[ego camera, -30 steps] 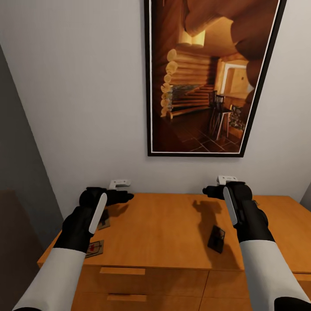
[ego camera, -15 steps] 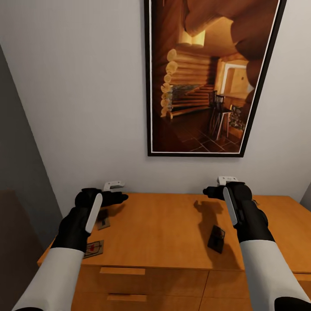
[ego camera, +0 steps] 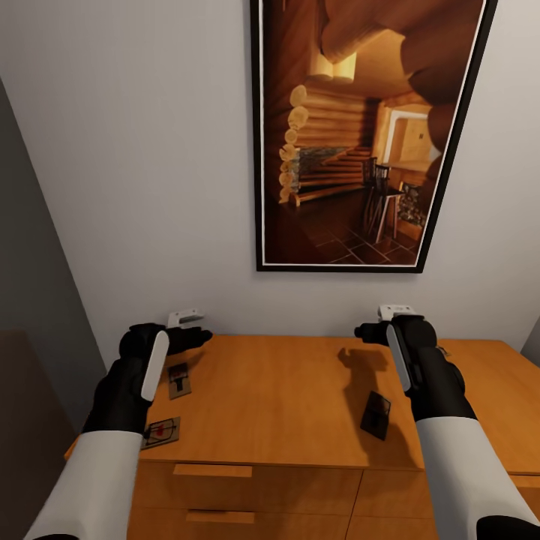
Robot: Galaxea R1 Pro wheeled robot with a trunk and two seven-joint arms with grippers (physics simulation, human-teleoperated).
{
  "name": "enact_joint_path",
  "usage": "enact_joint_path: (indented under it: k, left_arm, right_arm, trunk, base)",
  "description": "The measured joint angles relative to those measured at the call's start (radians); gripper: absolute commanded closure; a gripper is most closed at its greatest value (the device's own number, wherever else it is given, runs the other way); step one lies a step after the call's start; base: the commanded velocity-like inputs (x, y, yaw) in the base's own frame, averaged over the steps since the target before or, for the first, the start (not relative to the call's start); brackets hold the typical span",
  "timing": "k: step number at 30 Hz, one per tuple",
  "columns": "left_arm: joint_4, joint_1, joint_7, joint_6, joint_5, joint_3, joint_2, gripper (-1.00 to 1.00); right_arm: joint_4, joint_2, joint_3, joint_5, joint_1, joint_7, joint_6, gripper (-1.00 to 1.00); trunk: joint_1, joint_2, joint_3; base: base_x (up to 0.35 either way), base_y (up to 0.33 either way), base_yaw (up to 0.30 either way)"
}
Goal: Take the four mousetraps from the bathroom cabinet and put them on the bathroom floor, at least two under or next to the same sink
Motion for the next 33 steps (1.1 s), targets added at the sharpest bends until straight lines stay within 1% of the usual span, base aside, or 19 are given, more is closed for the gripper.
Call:
enact_joint_path:
  k: [6,12,26,27,28,32,33]
  left_arm:
    - [-0.004,0.0,0.033,0.002,0.017,0.002,-0.008,-1.0]
    - [-0.006,0.0,0.068,0.003,0.024,0.003,-0.011,-1.0]
    - [-0.006,0.0,0.146,0.004,0.015,0.003,-0.017,-1.0]
    - [-0.006,0.0,0.413,0.008,0.005,0.004,-0.017,-1.0]
    - [-0.006,0.0,0.453,0.006,0.014,0.004,-0.019,-1.0]
    - [-0.005,0.0,0.528,0.005,0.019,0.003,-0.029,-1.0]
    - [-0.005,0.0,0.529,0.005,0.019,0.003,-0.029,-1.0]
  right_arm:
    - [-0.017,0.0,0.016,0.005,0.0,0.0,0.0,-1.0]
    - [-0.034,0.0,0.028,0.007,0.0,0.001,0.0,-1.0]
    - [-0.043,0.0,0.037,0.008,0.0,-0.001,0.0,-1.0]
    - [-0.043,0.0,0.037,0.009,0.0,-0.001,0.0,-1.0]
    - [-0.043,0.0,0.037,0.009,0.0,-0.001,0.0,-1.0]
    - [-0.043,0.0,0.037,0.01,0.0,-0.002,0.0,-1.0]
    - [-0.043,0.0,0.037,0.01,0.0,-0.002,0.0,-1.0]
  trunk:
    - [0.0,0.0,0.0]
    - [0.0,0.0,0.0]
    - [0.0,0.0,0.0]
    - [0.0,0.0,0.0]
    - [0.0,0.0,0.0]
    - [0.0,0.0,0.0]
    - [0.0,0.0,0.0]
  base:
    - [0.0,0.0,0.0]
    - [0.0,0.0,0.0]
    - [0.0,0.0,0.0]
    - [0.0,0.0,0.0]
    - [0.0,0.0,0.0]
    - [0.0,0.0,0.0]
    - [0.0,0.0,0.0]
